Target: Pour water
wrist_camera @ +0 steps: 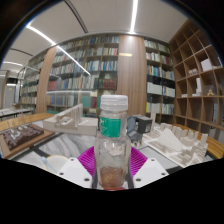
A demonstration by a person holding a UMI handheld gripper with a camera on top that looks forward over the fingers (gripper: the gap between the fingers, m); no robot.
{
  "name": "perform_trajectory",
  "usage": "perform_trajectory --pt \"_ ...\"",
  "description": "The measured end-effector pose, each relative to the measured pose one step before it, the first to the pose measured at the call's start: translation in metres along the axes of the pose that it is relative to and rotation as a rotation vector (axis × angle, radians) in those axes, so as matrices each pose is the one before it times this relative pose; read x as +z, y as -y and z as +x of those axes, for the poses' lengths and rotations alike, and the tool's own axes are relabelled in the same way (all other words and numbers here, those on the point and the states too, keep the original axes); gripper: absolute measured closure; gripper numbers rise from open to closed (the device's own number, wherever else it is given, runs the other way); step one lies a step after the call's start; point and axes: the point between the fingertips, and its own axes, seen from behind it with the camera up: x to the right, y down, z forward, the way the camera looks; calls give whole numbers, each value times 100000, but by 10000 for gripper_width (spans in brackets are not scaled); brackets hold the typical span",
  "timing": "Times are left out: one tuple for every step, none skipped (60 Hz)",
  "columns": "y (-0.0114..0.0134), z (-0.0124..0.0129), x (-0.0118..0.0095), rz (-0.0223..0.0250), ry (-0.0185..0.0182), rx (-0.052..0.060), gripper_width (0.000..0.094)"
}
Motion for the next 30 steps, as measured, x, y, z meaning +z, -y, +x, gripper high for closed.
perform_trajectory --pt "-703 -124 8 -2113 -92 -864 536" --pt "-823 26 64 -1803 -193 -988 535" --pt "-771 71 4 -1380 -335 -865 535" --pt "-1579 337 865 -843 -448 -1076 535" --pt "20 -209 -858 -1751 -159 -249 535" --pt "-1967 -151 1600 -817 -305 -741 535" --pt "-787 550 -391 -1507 381 67 534" --pt "-845 77 20 -1711 193 187 535" --pt "-882 88 58 -1856 119 317 533" --pt "-911 84 51 -1900 84 370 519" --pt "-587 -48 -203 331 -620 83 508" --pt "984 -9 363 5211 -248 1319 535" --pt "-436 74 3 -1386 -106 758 519" --pt "310 240 136 -496 -831 161 520" --pt "-218 183 -408 1323 55 1434 509" --pt "-133 76 -109 -211 192 1503 492" --pt "-128 175 -53 -200 -314 1066 475" --pt "3 180 23 85 -285 731 457" --pt "-11 -7 42 -77 365 710 436" --pt "31 -3 32 -103 497 355 420" --pt "58 -155 84 -618 71 -10 404" --pt "-194 82 -99 -1111 -245 -56 382" --pt "-312 168 -102 -1671 -756 -127 358" --pt "-305 148 -158 -1759 -769 -368 323" --pt "-205 65 -180 -1475 -477 -300 281" --pt "77 332 62 -1228 -732 -85 212" --pt "-250 -32 -595 -966 -1053 -295 142" --pt "197 490 168 -560 -595 1 75" --pt "112 -57 -832 -376 -781 -163 64" --pt "93 46 -652 -320 -810 87 81"
